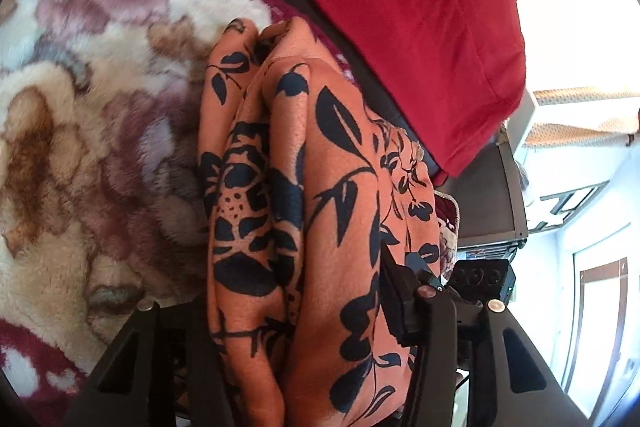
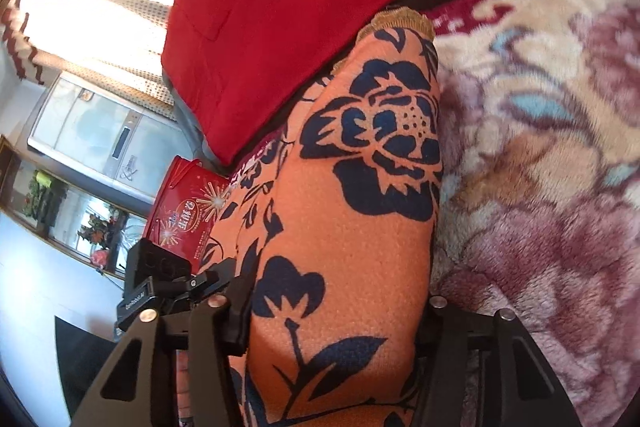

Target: Fold small clothes

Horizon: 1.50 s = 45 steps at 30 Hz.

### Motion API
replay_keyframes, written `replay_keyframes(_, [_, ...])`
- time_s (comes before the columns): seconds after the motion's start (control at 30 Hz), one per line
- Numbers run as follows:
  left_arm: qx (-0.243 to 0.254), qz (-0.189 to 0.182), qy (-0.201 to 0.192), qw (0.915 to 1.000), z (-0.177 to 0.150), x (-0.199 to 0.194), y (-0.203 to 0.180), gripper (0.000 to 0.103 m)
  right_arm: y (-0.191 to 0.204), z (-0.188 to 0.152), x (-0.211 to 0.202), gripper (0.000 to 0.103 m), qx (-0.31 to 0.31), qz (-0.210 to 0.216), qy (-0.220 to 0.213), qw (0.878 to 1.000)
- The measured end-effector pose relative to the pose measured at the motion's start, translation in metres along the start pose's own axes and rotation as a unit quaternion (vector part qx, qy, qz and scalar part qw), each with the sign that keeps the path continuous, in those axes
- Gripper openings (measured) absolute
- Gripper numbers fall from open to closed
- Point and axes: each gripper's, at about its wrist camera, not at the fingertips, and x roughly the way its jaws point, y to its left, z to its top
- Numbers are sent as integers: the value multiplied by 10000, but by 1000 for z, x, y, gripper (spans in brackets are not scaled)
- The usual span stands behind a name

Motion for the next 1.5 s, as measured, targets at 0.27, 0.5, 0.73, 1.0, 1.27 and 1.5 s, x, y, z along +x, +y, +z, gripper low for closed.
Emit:
replay_keyframes(0.27, [649, -212, -54, 9977, -7, 24, -54, 48, 9, 5, -52, 55, -512, -118, -528, 9972])
replay_keyframes(0.5, [1100, -107, 33, 9939, -25, 73, -99, 48, -11, 7, -110, 55, -680, -182, -879, 9936])
replay_keyframes(0.73, [1153, 391, 415, 9917, -59, 115, -117, 49, -49, 5, -141, 55, -535, -520, -756, 9943])
replay_keyframes(1.0, [999, 1013, 620, 9879, -72, 119, -108, 62, -77, 7, -146, 65, -281, -1295, -441, 9902])
replay_keyframes(1.27, [1858, 1970, -374, 9619, -110, 53, -121, 65, -28, -13, -208, 59, -1210, -1723, -1717, 9624])
replay_keyframes(1.5, [2277, 3184, -650, 9179, -128, 67, -116, 76, -28, -26, -159, 38, -1339, -2335, -879, 9591])
